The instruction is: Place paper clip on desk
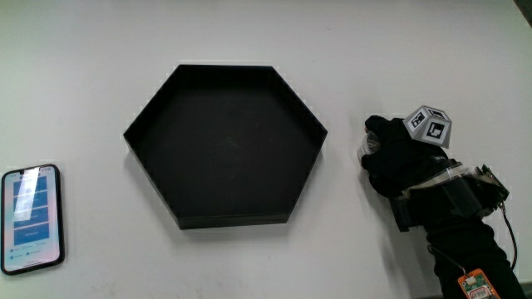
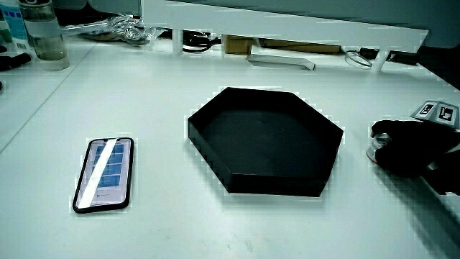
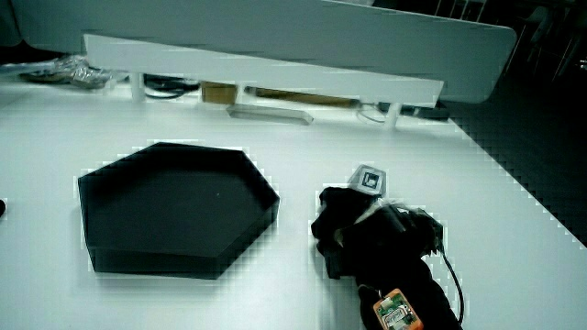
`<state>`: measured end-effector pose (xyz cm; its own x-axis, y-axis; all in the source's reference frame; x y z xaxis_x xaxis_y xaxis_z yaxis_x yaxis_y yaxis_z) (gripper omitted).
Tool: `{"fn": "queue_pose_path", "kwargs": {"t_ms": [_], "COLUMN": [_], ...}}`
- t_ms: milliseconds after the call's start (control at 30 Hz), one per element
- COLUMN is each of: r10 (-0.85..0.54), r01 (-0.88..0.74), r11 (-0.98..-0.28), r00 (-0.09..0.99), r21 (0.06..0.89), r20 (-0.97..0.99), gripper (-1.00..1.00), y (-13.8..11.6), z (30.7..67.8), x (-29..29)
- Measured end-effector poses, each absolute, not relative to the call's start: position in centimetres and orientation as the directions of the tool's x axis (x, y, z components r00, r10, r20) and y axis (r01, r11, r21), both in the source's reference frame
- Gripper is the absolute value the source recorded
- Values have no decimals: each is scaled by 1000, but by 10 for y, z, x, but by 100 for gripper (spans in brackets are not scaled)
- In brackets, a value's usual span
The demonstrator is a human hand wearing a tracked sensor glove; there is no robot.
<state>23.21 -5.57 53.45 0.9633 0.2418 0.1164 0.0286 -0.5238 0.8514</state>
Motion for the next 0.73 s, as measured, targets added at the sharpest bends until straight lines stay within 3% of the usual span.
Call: {"fn": "queue_pose_path", "kwargs": {"t_ms": [333, 400, 600, 733], "r10": [236, 226, 218, 212], "r01": [29, 33, 26, 11], "r11": [-502, -535, -717, -743], "r00": [966, 968, 958, 952], "r21": [864, 844, 697, 669], "r20": [105, 105, 189, 219], "gripper": [-88, -100, -100, -100], "y": [-52, -52, -54, -56], "z": [535, 530, 498, 489], "x": [233, 232, 231, 231]}}
